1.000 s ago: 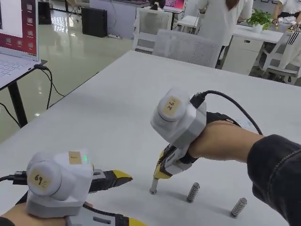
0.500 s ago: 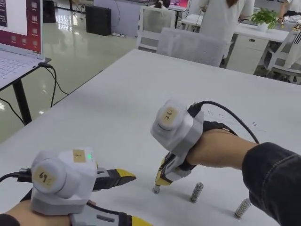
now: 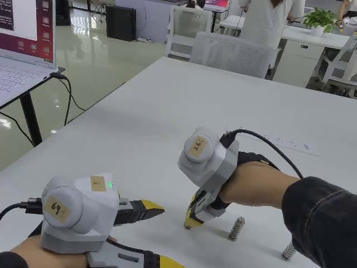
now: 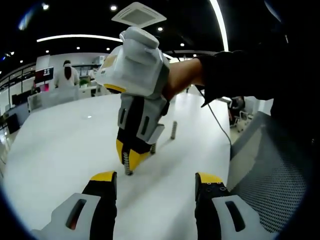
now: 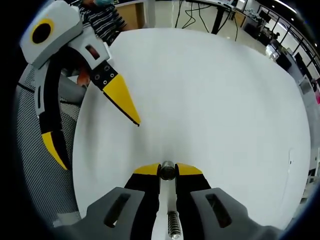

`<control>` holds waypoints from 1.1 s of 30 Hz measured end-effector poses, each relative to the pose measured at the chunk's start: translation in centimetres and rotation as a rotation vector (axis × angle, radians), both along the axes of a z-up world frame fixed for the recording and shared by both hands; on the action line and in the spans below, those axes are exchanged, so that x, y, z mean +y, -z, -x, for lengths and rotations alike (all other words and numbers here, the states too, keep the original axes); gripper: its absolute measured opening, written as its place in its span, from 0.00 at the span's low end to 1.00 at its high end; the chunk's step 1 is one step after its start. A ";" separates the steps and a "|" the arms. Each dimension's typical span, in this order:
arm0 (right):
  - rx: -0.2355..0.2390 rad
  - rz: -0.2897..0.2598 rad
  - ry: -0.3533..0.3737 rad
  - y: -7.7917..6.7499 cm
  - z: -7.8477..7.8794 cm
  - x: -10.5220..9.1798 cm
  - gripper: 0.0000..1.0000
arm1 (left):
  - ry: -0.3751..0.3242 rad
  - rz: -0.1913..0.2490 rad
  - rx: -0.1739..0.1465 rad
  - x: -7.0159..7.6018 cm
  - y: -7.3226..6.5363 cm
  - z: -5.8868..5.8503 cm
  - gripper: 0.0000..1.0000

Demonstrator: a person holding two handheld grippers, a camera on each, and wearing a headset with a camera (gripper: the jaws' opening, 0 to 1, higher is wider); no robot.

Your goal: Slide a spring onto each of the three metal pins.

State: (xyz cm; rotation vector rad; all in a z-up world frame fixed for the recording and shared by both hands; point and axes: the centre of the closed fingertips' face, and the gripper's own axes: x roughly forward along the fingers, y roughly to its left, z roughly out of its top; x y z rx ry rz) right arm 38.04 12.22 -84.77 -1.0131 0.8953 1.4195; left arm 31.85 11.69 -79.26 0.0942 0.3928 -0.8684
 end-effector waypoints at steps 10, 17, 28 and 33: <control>0.003 0.005 0.002 0.4 0.1 0.0 0.10 | -0.004 0.000 0.002 0.1 0.0 -0.1 0.58; -0.002 -0.001 0.013 0.2 -0.1 -0.4 0.14 | -0.001 -0.004 0.004 0.0 0.1 0.0 0.58; -0.005 -0.018 0.040 -0.5 -0.4 -2.0 0.22 | -0.005 -0.008 0.001 0.1 0.0 -0.1 0.59; -0.011 -0.031 0.061 -0.6 -0.6 -3.0 0.26 | -0.006 -0.011 -0.002 0.1 -0.1 -0.1 0.59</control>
